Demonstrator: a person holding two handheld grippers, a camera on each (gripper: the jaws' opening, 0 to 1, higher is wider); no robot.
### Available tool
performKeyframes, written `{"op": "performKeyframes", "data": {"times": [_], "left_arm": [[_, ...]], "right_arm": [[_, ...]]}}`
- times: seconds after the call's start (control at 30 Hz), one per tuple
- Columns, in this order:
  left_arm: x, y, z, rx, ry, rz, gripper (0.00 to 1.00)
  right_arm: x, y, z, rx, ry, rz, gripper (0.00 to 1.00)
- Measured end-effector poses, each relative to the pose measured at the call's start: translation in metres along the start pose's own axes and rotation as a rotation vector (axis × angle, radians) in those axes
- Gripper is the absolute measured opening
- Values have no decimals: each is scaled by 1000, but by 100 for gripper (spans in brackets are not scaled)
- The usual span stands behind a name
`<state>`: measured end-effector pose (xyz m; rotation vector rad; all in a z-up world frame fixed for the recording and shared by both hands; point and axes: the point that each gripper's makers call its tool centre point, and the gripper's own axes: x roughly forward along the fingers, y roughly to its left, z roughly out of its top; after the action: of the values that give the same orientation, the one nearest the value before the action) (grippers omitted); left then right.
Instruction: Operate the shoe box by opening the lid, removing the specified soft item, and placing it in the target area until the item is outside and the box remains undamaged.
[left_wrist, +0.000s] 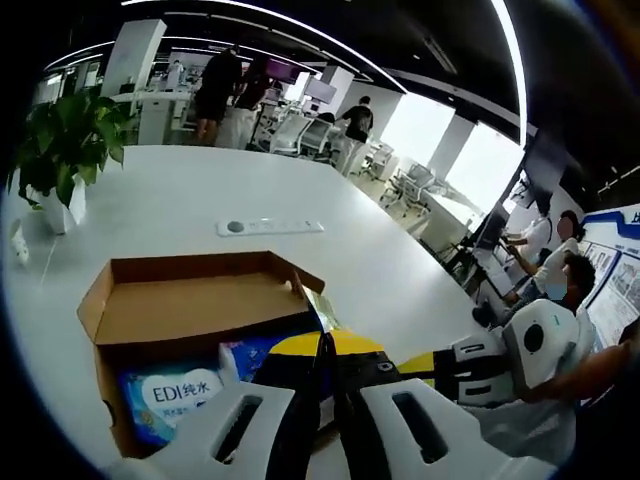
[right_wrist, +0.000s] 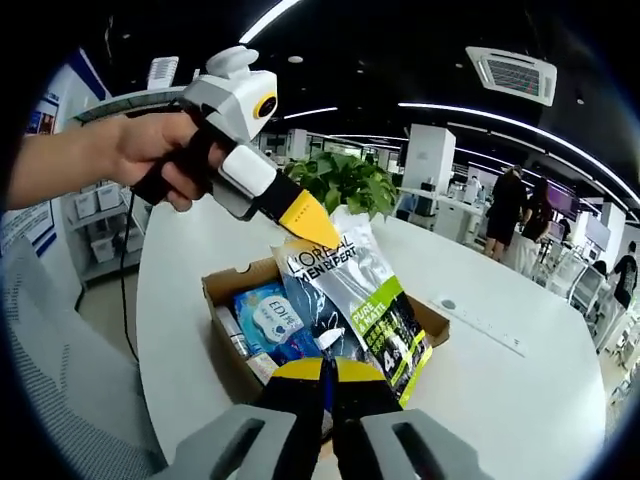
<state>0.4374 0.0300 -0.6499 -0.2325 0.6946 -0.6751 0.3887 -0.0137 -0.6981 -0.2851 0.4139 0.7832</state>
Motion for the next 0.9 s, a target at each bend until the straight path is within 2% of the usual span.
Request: {"op": "performKeyframes", "data": {"times": [0.37, 0.9], "left_arm": [[23, -16, -4, 19, 28, -31, 0], [52, -30, -15, 38, 71, -50, 0]], "right_arm": [[-12, -18, -16, 7, 30, -27, 0], [-22, -41, -41, 6, 71, -41, 0]]}}
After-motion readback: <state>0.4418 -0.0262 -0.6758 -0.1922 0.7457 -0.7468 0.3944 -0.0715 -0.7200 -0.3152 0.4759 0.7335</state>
